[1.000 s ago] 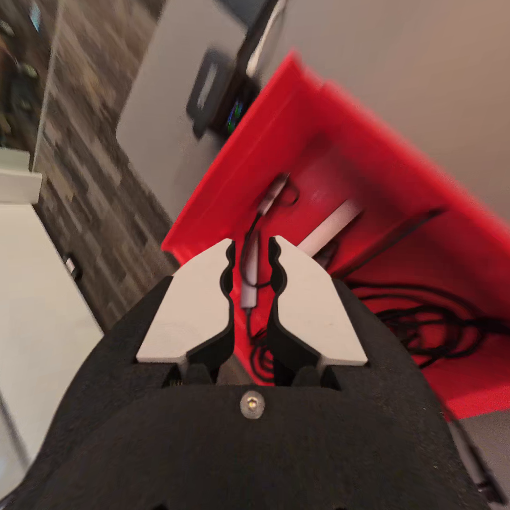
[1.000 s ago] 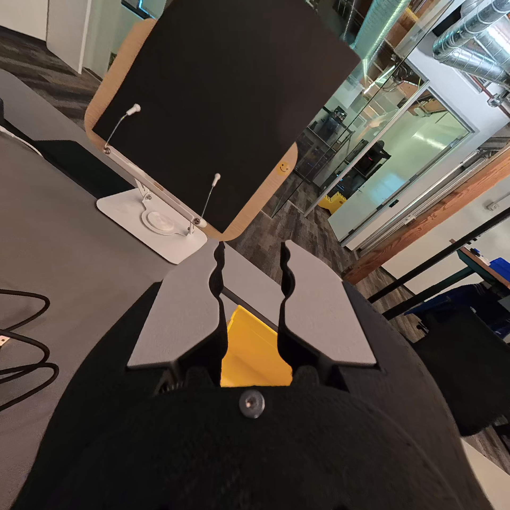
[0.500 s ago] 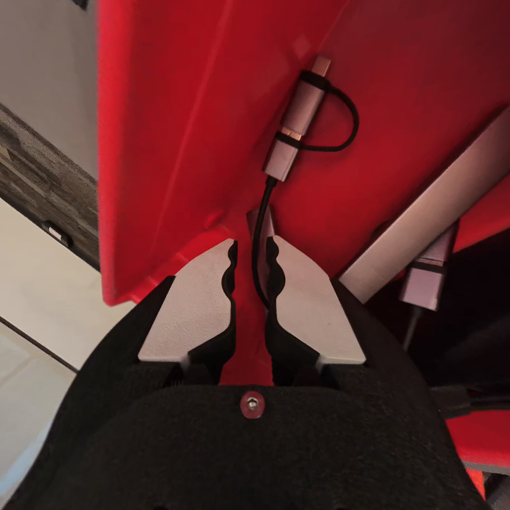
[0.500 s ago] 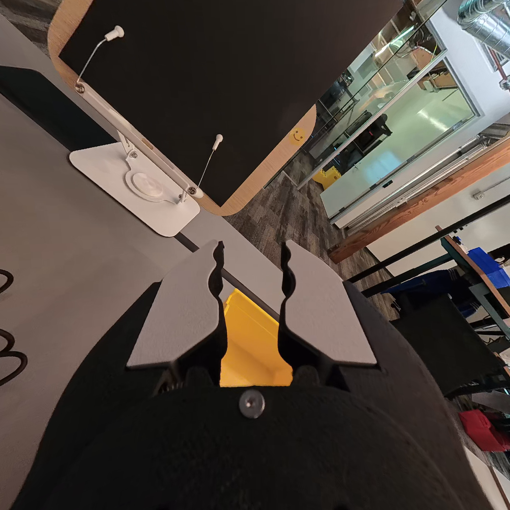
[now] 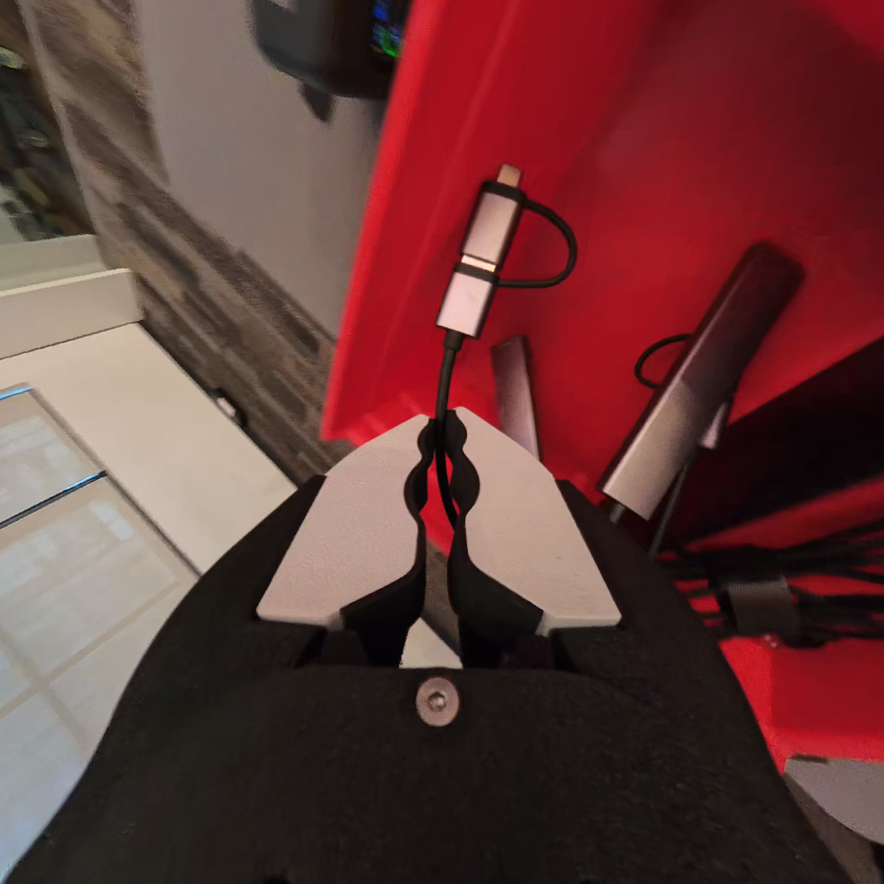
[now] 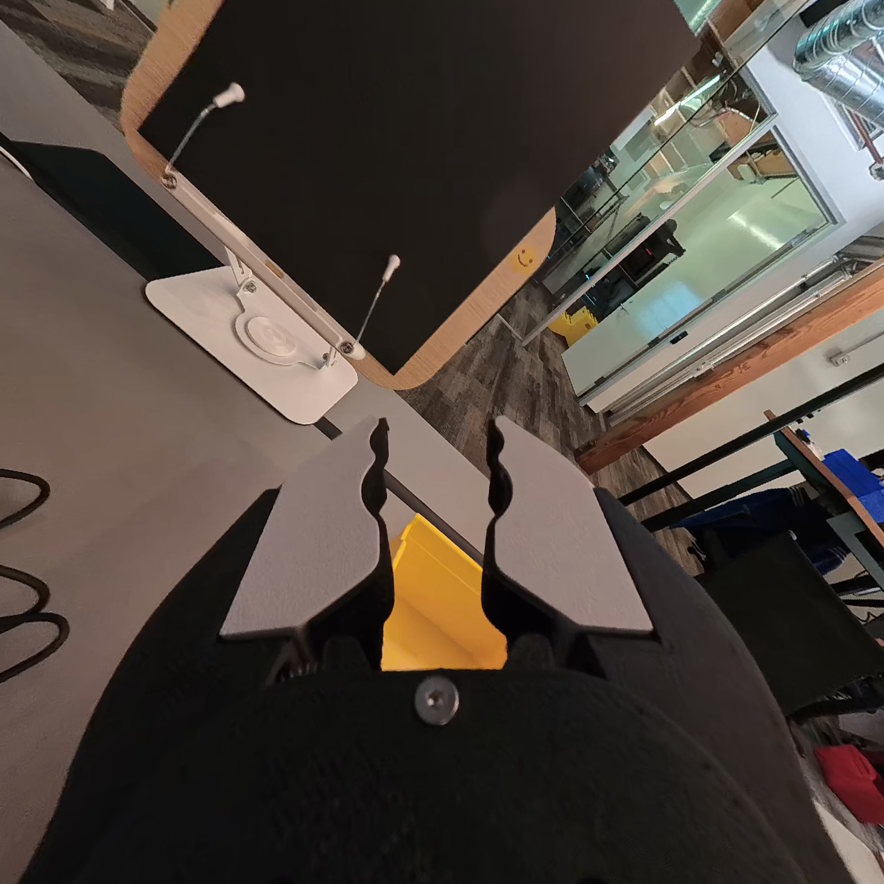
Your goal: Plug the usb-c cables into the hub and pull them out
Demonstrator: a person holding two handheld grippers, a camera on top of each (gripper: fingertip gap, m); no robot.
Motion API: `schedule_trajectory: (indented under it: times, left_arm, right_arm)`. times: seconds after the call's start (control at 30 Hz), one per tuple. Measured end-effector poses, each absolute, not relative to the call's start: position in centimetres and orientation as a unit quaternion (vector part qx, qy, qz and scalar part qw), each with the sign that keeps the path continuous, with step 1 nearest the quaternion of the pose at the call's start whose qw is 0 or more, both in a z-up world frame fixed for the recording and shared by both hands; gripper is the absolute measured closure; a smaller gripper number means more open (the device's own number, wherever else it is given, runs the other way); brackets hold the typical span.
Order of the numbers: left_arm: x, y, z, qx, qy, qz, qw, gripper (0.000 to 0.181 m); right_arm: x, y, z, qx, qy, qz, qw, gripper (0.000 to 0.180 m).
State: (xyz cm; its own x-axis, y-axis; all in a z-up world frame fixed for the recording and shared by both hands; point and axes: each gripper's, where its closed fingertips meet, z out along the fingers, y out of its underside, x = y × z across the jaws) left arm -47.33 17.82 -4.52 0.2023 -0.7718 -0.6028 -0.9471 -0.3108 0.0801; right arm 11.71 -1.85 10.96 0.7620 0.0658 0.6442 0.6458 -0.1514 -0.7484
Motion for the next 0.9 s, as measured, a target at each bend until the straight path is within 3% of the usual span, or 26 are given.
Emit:
schedule_trajectory:
  times: [0.37,0.57,0.7,0.9]
  left_arm:
    - [-39.4,11.2,15.8,-0.677,0.567,0.392,0.26,0.178]
    - [-27.0,3.6,21.7,-0.651,0.609,0.308,0.333,0.178]
    - [-19.0,-0.8,23.8,-0.632,0.631,0.274,0.356,0.177]
    - [-10.3,-5.2,25.7,-0.626,0.642,0.253,0.363,0.177]
  right_arm:
    - [-2.2,-1.4,9.3,-0.652,-0.373,-0.061,0.657,0.138]
    - [-12.2,-5.6,10.4,-0.546,-0.407,0.108,0.724,0.118]
    - [-14.9,-8.9,12.2,-0.46,-0.403,0.036,0.79,0.11]
    - [-11.5,-9.5,15.3,-0.44,-0.328,-0.053,0.834,0.115]
